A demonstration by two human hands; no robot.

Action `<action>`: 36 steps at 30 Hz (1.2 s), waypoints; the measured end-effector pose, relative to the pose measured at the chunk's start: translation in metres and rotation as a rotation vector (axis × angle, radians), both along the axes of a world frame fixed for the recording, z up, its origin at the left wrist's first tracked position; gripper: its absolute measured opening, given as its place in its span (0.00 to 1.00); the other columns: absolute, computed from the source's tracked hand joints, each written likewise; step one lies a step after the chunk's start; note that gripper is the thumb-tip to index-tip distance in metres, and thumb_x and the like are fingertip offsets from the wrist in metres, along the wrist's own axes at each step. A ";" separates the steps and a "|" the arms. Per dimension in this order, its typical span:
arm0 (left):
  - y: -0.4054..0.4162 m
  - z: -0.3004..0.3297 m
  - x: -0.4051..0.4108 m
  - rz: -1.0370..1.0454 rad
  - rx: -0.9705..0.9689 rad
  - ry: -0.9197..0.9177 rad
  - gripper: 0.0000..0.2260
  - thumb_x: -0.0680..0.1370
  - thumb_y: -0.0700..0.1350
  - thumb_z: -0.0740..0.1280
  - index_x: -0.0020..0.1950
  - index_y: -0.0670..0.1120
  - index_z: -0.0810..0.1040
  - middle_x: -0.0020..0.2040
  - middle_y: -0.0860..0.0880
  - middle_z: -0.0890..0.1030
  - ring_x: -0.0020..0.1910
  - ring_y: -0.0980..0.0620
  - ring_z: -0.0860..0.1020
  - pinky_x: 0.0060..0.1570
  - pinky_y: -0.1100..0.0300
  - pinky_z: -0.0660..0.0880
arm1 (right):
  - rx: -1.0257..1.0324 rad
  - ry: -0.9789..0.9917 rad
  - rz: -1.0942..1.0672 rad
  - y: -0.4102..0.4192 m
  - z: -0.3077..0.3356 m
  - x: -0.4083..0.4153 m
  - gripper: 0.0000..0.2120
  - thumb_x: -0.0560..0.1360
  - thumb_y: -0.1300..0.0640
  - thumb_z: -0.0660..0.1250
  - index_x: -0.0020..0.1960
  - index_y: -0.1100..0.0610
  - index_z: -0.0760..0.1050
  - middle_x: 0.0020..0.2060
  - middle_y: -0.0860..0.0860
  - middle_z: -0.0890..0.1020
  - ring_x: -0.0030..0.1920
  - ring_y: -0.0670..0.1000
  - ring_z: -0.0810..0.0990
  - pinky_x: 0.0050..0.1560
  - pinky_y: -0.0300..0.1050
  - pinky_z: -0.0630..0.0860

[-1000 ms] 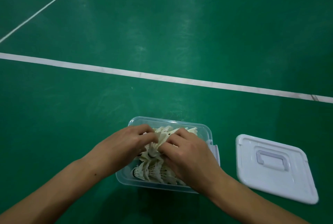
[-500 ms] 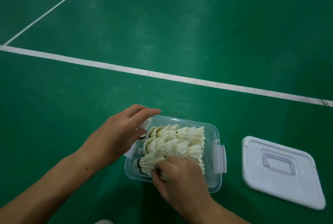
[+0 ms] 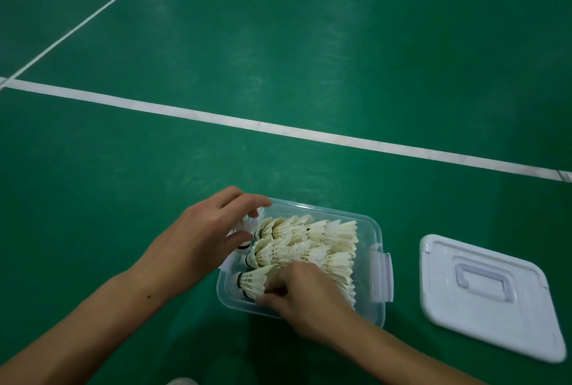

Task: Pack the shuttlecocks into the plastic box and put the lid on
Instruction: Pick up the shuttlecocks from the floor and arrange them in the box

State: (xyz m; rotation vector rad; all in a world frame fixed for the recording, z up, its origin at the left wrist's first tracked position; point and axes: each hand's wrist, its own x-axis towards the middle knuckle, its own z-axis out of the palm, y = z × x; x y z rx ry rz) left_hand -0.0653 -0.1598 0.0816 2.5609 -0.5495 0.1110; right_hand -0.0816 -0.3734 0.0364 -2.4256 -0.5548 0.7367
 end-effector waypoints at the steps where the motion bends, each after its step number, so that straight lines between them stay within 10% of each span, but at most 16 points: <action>1: 0.000 0.000 -0.002 -0.013 -0.005 0.005 0.30 0.73 0.40 0.79 0.71 0.57 0.73 0.52 0.60 0.79 0.45 0.58 0.81 0.44 0.53 0.82 | 0.035 0.032 0.000 -0.002 0.002 0.000 0.13 0.80 0.43 0.70 0.51 0.53 0.85 0.41 0.45 0.85 0.40 0.44 0.81 0.48 0.50 0.83; 8: -0.003 0.008 -0.003 -0.069 0.122 -0.033 0.31 0.70 0.46 0.81 0.70 0.55 0.73 0.46 0.64 0.81 0.49 0.55 0.78 0.49 0.50 0.81 | 0.201 0.021 -0.105 -0.030 0.025 -0.002 0.12 0.80 0.49 0.71 0.62 0.51 0.84 0.56 0.42 0.87 0.52 0.35 0.82 0.55 0.27 0.77; 16: -0.017 0.017 0.009 -0.146 0.186 -0.054 0.39 0.70 0.51 0.81 0.76 0.55 0.66 0.47 0.67 0.80 0.56 0.56 0.75 0.60 0.60 0.71 | 0.264 -0.522 -0.048 -0.045 0.041 0.025 0.19 0.74 0.54 0.79 0.63 0.52 0.81 0.60 0.45 0.80 0.62 0.47 0.77 0.59 0.41 0.76; 21: -0.026 0.028 0.010 -0.184 0.055 -0.066 0.29 0.73 0.51 0.77 0.72 0.54 0.72 0.52 0.65 0.81 0.56 0.59 0.75 0.58 0.61 0.73 | 0.227 -0.674 0.061 -0.038 0.030 0.025 0.06 0.76 0.54 0.76 0.51 0.54 0.84 0.48 0.47 0.84 0.51 0.54 0.76 0.45 0.53 0.79; 27: -0.001 0.009 -0.009 -0.054 -0.033 0.060 0.23 0.72 0.57 0.77 0.65 0.59 0.77 0.58 0.66 0.79 0.60 0.58 0.77 0.56 0.52 0.78 | 0.232 -0.589 -0.076 -0.064 0.017 -0.013 0.02 0.76 0.50 0.74 0.46 0.47 0.83 0.41 0.40 0.84 0.43 0.42 0.78 0.40 0.36 0.77; 36: 0.002 -0.052 -0.040 0.014 0.197 0.177 0.20 0.69 0.71 0.70 0.56 0.63 0.80 0.51 0.67 0.81 0.50 0.64 0.74 0.47 0.63 0.73 | 0.073 -0.441 -0.039 -0.051 -0.016 -0.037 0.11 0.78 0.45 0.63 0.44 0.46 0.83 0.35 0.39 0.83 0.32 0.38 0.77 0.31 0.35 0.80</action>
